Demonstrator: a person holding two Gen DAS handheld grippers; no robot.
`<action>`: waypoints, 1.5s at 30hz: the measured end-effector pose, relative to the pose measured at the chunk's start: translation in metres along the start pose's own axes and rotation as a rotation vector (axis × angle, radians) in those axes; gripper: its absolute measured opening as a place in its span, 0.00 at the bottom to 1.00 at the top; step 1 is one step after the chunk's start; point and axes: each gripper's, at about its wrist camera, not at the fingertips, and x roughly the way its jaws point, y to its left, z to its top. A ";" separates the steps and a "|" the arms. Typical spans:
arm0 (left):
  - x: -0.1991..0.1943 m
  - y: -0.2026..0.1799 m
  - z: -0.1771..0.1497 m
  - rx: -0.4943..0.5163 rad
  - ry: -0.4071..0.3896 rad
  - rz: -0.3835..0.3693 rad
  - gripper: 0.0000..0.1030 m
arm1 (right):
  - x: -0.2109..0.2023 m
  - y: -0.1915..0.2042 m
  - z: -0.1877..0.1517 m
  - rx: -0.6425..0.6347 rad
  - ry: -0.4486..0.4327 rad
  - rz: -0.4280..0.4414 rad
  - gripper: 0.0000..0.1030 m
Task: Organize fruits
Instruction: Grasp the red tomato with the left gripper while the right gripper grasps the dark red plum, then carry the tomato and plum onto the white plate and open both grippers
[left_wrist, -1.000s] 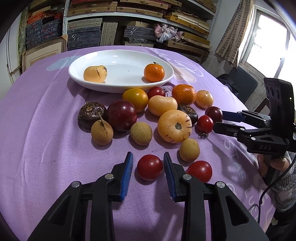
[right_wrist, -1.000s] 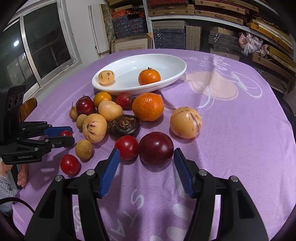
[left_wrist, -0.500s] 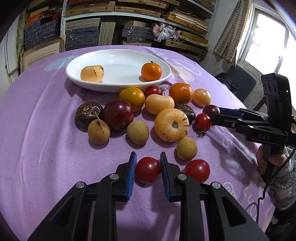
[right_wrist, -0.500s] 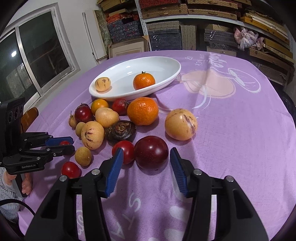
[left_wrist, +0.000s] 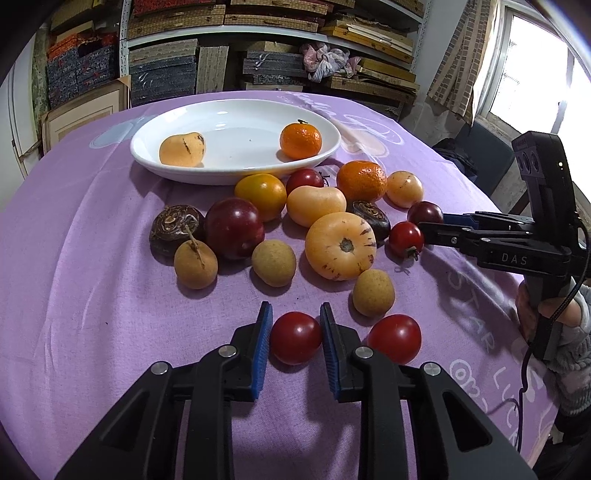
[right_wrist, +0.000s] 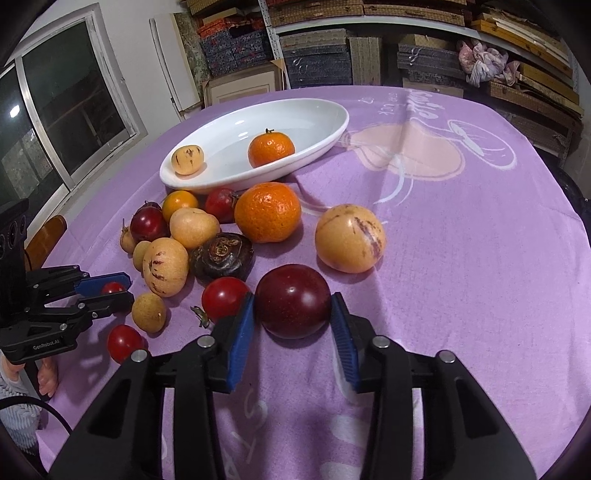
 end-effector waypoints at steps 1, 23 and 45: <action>0.000 0.000 0.000 0.001 0.000 0.001 0.26 | 0.001 0.000 0.000 0.001 0.002 0.005 0.39; -0.050 0.025 0.092 -0.036 -0.203 0.078 0.25 | -0.076 0.000 0.070 0.035 -0.274 0.072 0.38; 0.078 0.108 0.166 -0.195 -0.081 0.120 0.25 | 0.101 0.003 0.171 -0.049 -0.046 -0.098 0.38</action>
